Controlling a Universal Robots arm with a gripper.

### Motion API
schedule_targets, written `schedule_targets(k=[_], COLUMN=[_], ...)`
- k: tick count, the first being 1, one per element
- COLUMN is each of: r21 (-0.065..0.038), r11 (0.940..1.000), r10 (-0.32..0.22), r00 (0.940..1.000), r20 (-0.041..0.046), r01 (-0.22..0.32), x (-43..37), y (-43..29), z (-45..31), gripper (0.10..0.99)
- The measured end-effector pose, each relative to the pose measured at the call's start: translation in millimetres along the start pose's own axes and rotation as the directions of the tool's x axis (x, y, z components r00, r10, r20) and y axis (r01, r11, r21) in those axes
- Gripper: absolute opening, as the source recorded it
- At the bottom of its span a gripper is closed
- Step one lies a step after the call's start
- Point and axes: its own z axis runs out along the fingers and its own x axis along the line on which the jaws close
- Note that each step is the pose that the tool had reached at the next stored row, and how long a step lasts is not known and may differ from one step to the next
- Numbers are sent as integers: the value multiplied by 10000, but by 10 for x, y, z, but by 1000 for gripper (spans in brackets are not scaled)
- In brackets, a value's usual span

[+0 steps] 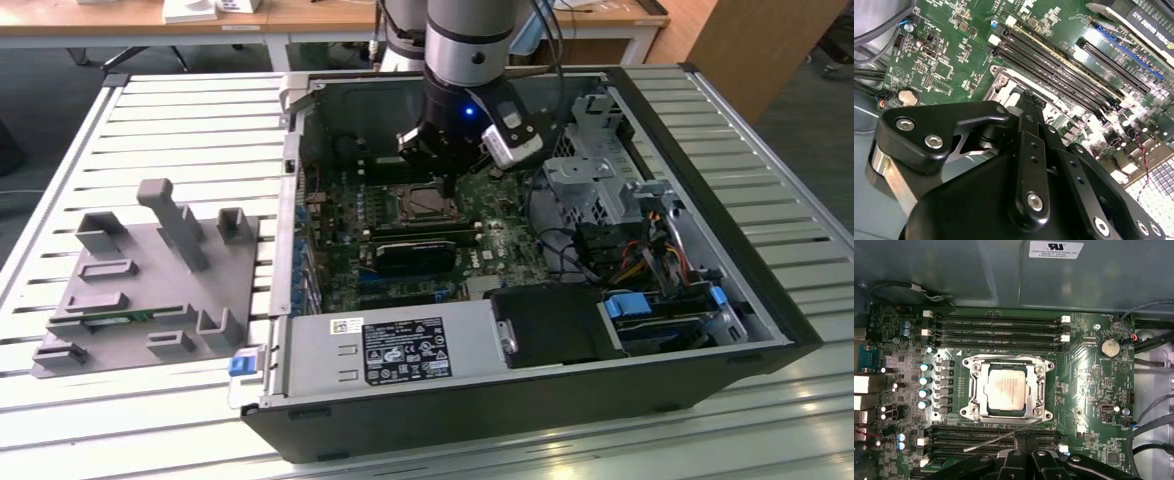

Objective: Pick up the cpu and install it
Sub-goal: 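Install the second cpu locking lever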

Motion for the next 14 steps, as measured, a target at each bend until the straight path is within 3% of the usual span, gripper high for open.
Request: schedule_targets(k=[3,14], r21=[-24,-25], r11=[10000,10000], r10=[5,6], r00=[10000,10000], r20=[-94,-94], r01=[-5,-6], x=[-14,-13], y=[-11,-108], z=[-1,-6], gripper=[106,106])
